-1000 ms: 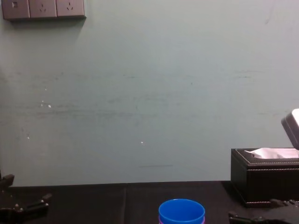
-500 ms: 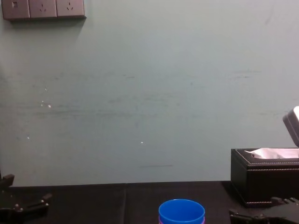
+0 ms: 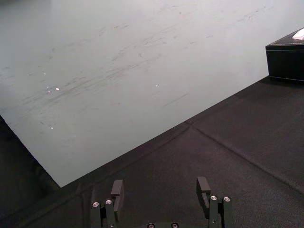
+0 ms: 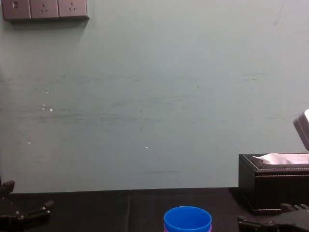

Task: Stack the three plastic cups sequentially using one hand.

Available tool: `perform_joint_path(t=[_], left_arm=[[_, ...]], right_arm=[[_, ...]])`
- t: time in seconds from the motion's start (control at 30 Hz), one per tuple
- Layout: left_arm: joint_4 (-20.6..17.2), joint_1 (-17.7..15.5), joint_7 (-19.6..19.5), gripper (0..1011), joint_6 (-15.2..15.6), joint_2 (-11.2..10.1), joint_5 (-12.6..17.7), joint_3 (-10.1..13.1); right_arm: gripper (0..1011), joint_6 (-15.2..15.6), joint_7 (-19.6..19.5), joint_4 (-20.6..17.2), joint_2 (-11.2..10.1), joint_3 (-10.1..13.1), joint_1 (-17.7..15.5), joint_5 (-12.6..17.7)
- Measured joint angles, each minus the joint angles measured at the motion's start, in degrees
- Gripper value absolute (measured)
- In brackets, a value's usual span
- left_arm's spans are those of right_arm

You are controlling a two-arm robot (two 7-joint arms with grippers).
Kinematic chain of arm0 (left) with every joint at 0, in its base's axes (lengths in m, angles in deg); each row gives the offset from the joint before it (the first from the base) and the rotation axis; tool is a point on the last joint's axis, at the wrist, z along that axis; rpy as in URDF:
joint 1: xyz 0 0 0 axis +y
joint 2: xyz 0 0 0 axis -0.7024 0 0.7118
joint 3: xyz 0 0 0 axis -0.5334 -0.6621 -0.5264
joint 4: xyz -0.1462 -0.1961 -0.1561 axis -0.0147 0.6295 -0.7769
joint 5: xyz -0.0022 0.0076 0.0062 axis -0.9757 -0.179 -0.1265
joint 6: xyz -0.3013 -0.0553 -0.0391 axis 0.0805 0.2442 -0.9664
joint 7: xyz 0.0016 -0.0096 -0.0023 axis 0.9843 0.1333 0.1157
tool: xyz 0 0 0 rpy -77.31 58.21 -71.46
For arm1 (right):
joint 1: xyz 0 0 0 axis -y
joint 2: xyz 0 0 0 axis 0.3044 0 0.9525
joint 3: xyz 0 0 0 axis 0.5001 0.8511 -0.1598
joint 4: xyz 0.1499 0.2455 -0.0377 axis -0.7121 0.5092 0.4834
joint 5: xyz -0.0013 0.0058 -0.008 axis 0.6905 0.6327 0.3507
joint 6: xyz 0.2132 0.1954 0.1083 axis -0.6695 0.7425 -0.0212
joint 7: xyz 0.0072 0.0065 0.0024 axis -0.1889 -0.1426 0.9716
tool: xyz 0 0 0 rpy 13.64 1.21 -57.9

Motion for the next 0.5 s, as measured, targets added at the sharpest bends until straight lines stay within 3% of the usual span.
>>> perform_joint_path(t=[0.5], left_arm=[[0.0,0.0,0.0,1000,0.0,0.0,0.0,0.0]], right_arm=[[1000,0.0,0.0,-0.1,0.0,0.0,0.0,0.1]])
